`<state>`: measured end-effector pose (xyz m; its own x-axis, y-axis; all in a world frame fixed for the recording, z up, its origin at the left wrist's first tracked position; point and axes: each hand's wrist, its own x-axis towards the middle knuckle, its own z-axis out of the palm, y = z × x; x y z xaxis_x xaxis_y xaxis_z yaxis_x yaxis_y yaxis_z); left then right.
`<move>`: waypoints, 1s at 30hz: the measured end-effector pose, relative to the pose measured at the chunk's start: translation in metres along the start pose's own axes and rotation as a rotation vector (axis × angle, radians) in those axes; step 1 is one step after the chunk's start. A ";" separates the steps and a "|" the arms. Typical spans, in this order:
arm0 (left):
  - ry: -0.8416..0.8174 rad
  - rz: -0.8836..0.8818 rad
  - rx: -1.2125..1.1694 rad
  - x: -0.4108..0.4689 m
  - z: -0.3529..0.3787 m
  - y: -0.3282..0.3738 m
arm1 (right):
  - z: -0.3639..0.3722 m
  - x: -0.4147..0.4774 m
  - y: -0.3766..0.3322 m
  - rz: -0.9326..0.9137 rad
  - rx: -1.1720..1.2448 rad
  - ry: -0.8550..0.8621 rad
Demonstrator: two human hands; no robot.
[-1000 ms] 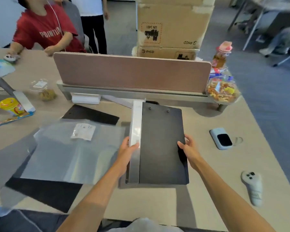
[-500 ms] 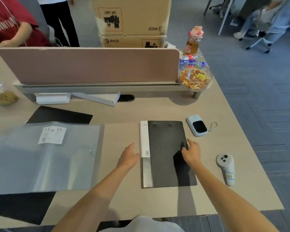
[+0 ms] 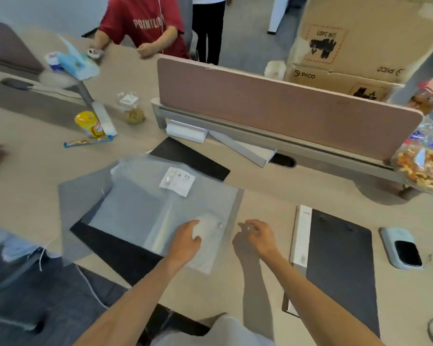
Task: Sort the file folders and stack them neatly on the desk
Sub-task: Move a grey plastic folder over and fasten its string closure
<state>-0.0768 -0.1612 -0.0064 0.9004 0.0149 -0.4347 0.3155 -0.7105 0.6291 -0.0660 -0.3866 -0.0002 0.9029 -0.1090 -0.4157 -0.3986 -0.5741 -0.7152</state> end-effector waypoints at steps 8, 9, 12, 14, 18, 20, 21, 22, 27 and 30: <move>-0.051 0.016 0.448 0.039 -0.077 -0.085 | 0.073 0.040 -0.057 0.267 0.302 0.077; -0.077 0.037 0.486 0.042 -0.082 -0.091 | 0.075 0.044 -0.062 0.304 0.322 0.117; -0.159 0.138 0.601 0.050 -0.092 -0.104 | 0.083 0.064 -0.064 0.406 0.381 0.188; -0.236 0.211 0.716 0.056 -0.099 -0.112 | 0.087 0.074 -0.063 0.458 0.359 0.180; -0.318 0.359 0.865 0.075 -0.109 -0.129 | 0.096 0.108 -0.023 0.546 0.310 0.186; -0.329 0.423 0.819 0.076 -0.116 -0.130 | 0.103 0.127 0.003 0.570 0.278 0.194; -0.326 0.446 0.779 0.075 -0.121 -0.128 | 0.106 0.133 0.008 0.589 0.260 0.209; -0.315 0.459 0.729 0.074 -0.125 -0.125 | 0.108 0.131 0.006 0.594 0.244 0.241; -0.207 0.481 0.541 0.074 -0.136 -0.111 | 0.099 0.080 -0.053 0.521 0.285 0.322; -0.180 0.496 0.540 0.073 -0.139 -0.108 | 0.084 0.068 -0.062 0.465 0.427 0.343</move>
<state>-0.0033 0.0145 -0.0162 0.8214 -0.4784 -0.3107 -0.3461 -0.8509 0.3952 0.0066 -0.2899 -0.0309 0.5964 -0.5540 -0.5809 -0.7186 -0.0462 -0.6938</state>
